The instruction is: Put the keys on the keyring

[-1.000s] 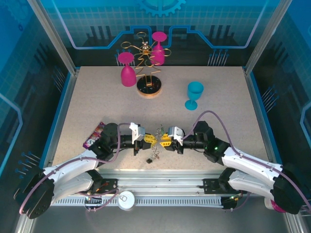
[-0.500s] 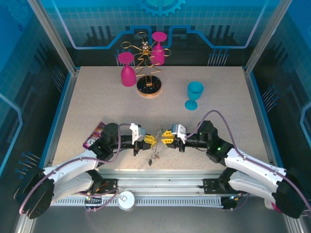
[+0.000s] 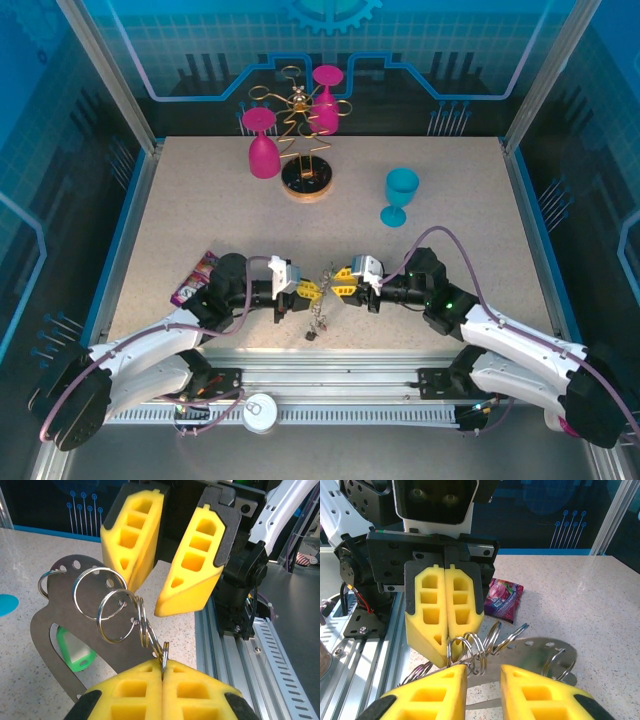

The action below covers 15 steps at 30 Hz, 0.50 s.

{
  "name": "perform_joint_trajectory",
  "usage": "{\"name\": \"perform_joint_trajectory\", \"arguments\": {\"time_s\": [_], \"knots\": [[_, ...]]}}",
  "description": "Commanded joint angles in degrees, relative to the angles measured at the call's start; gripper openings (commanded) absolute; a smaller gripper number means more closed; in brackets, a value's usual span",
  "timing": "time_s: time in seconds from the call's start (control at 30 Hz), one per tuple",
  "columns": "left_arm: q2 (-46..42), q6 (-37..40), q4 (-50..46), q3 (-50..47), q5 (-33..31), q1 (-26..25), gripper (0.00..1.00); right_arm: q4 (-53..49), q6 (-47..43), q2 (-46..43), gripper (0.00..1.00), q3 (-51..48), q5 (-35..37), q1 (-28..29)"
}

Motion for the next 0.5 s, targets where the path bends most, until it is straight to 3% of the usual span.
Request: {"name": "perform_joint_trajectory", "arguments": {"time_s": [0.0, 0.23, 0.47], "knots": [[-1.03, 2.69, -1.2, 2.47, 2.31, -0.45, 0.0, -0.16, -0.22, 0.72, 0.25, 1.82, -0.82, -0.47], [-1.3, 3.33, -2.08, 2.81, 2.07, -0.42, 0.0, -1.12, -0.65, 2.99, 0.25, 2.99, -3.25, -0.03], [-1.23, 3.97, -3.45, 3.01, 1.46, -0.45, 0.0, -1.88, -1.0, 2.72, 0.18, 2.99, -5.15, 0.31]]}}
